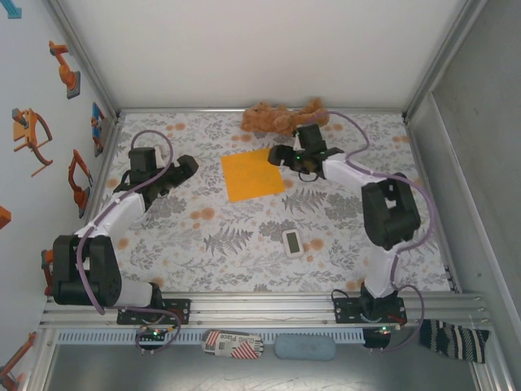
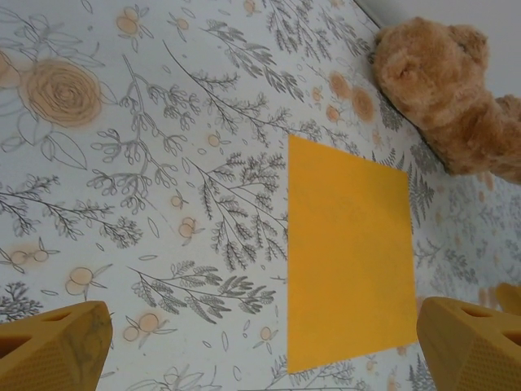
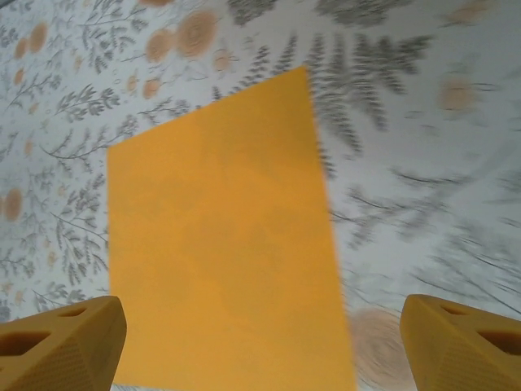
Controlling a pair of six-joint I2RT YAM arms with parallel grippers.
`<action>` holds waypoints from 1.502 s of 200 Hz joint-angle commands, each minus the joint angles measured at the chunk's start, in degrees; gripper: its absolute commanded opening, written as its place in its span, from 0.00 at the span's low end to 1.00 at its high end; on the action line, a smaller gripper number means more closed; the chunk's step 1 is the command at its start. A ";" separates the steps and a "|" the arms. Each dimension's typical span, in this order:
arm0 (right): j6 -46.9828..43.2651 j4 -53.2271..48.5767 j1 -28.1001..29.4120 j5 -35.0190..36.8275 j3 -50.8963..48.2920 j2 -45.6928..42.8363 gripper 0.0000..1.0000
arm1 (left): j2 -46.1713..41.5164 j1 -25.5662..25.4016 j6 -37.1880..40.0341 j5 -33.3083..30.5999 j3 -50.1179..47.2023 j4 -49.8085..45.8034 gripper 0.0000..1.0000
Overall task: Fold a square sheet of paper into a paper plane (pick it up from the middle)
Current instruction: Move the square sheet of paper to the center of the table.
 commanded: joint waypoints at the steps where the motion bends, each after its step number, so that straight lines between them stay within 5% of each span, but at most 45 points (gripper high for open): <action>1: 2.76 -3.28 1.80 -1.11 7.33 5.18 0.86 | 0.43 -0.50 -2.20 2.53 0.92 -0.57 0.96; 70: 4.48 -7.47 3.80 0.71 21.64 18.79 0.85 | 1.83 -1.21 -3.45 5.21 -0.37 0.20 0.96; 118: 6.39 -9.74 4.41 3.43 21.21 20.65 0.82 | 4.26 -1.98 -3.74 6.32 0.75 -0.06 0.96; 200: 21.46 -10.10 8.03 5.71 -0.23 9.53 0.78 | 10.16 -4.51 -3.89 7.98 2.69 0.39 0.97; 246: 30.90 -4.69 10.14 3.67 -12.65 -1.46 0.75 | 15.16 -10.26 -5.66 7.75 6.51 -3.30 0.95; 278: 26.90 -3.63 8.75 5.33 -11.71 -7.31 0.74 | 16.21 -16.02 -7.94 4.33 7.70 -5.47 0.94; 300: 22.19 -4.00 6.84 2.54 -11.73 -7.14 0.64 | 18.32 -19.02 -8.71 2.55 9.97 -8.76 0.92</action>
